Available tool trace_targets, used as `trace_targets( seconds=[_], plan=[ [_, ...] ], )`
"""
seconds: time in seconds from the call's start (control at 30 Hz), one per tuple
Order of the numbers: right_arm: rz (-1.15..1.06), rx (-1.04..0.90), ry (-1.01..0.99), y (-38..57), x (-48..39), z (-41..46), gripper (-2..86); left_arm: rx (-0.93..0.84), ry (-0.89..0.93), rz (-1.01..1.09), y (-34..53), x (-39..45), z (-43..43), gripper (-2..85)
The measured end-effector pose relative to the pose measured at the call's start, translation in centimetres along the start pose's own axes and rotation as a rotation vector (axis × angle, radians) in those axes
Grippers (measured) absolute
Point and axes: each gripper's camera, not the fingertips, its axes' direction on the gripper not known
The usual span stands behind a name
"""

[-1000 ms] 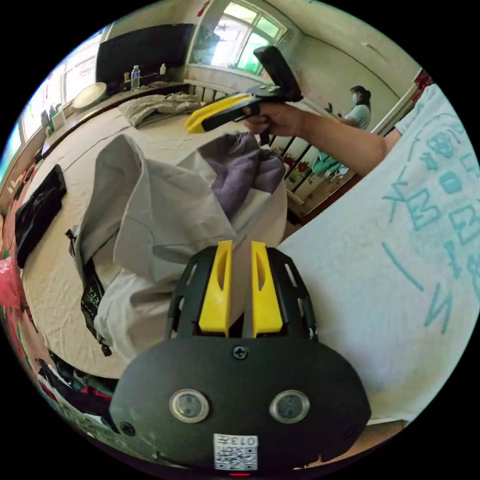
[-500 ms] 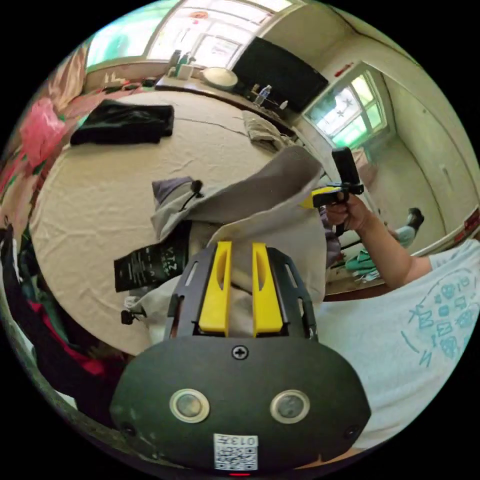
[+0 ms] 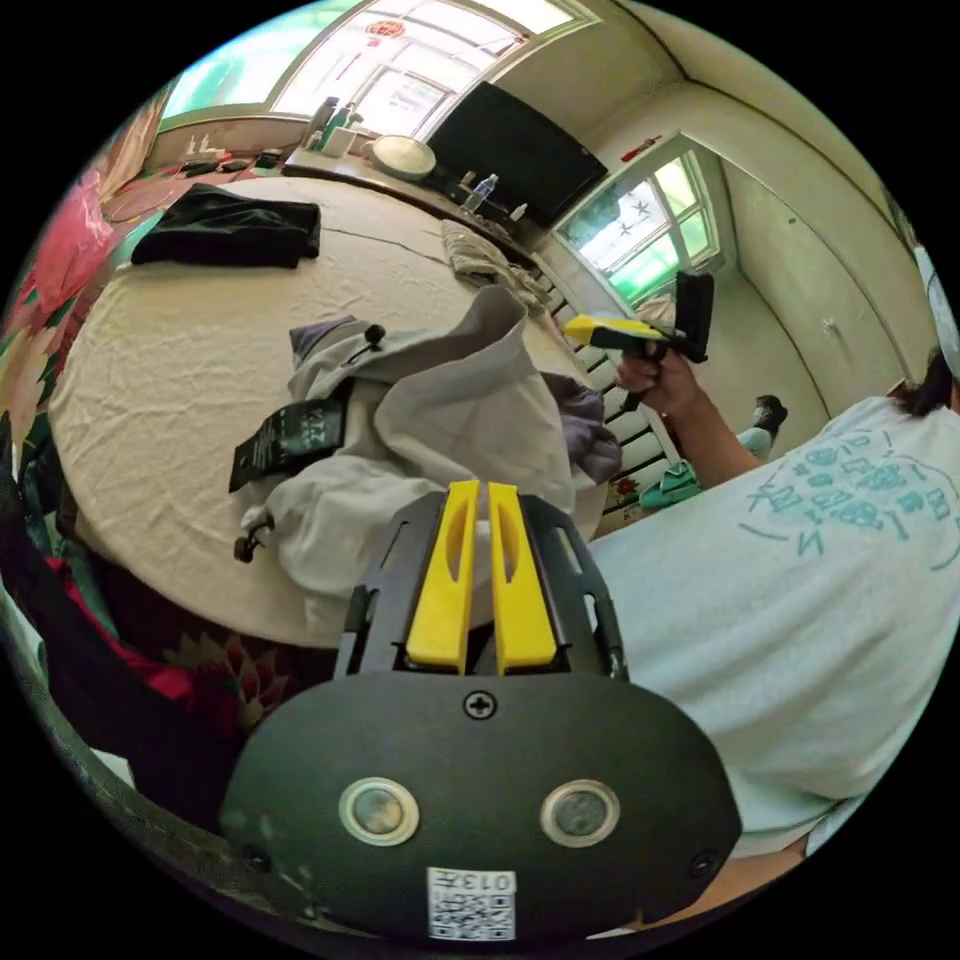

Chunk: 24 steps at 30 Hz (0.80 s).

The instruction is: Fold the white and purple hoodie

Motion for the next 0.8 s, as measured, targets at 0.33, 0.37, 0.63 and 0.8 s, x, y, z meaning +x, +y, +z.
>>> trace_targets(
  seconds=[0.33, 0.37, 0.63, 0.8],
  plan=[
    [0.009, -0.418, 0.284, -3.5, 4.9, 18.1, 0.0, -0.069, 0.002, -0.061, -0.4, -4.2, 3.4, 2.7],
    [0.027, -0.380, 0.260, -3.5, 5.2, 17.8, 0.0, -0.114, 0.036, -0.071, -1.0, -4.5, 5.1, 2.8],
    [0.034, -0.101, 0.299, -6.0, -2.6, 7.9, -0.1, -0.120, 0.006, 0.054, -1.6, -2.5, 3.0, 2.4],
    [-0.275, -0.217, 0.181, -6.0, -12.7, 14.9, -0.1, -0.101, 0.052, -0.023, -1.8, -4.8, 1.3, 1.8]
  ],
)
